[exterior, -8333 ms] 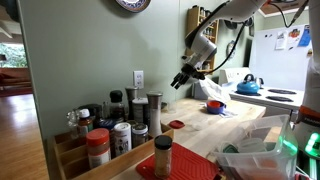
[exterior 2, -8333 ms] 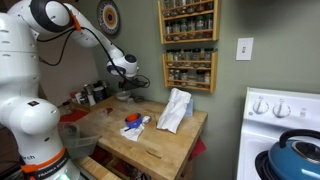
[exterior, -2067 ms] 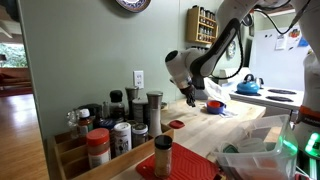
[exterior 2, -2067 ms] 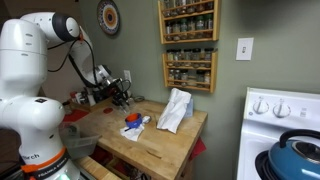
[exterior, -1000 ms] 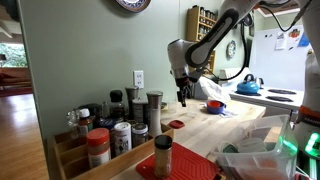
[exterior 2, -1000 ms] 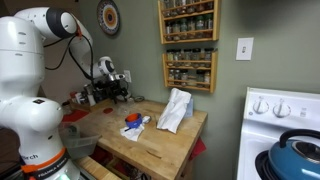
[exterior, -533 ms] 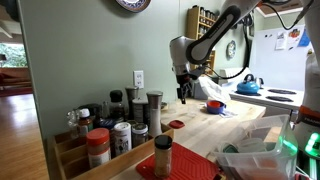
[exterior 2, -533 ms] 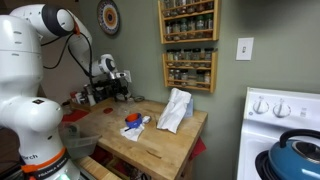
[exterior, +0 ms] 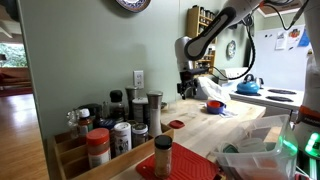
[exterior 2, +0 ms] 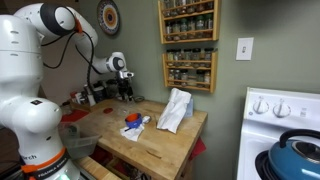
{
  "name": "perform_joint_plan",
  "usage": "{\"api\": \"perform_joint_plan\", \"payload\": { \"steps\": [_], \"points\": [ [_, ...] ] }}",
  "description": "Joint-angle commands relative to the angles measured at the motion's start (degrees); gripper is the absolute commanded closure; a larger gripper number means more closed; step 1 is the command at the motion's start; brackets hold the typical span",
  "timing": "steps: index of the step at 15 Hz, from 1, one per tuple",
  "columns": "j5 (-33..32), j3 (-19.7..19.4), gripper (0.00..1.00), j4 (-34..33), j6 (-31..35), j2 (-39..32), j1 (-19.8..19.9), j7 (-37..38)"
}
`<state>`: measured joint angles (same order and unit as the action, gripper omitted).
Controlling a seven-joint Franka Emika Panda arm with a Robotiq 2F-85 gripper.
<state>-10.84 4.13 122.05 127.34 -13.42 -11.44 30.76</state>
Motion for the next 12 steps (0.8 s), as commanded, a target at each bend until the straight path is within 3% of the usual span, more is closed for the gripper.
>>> {"api": "perform_joint_plan", "payload": {
  "steps": [1,7,12],
  "points": [
    [5.08,-1.27,0.00,0.79,-1.35,0.48,1.33,4.85],
    [14.59,-2.00,0.00,2.03,-0.01,-0.22,3.17,12.66],
    [26.18,-1.73,0.00,5.82,4.03,-0.35,4.85,15.52]
  ]
}}
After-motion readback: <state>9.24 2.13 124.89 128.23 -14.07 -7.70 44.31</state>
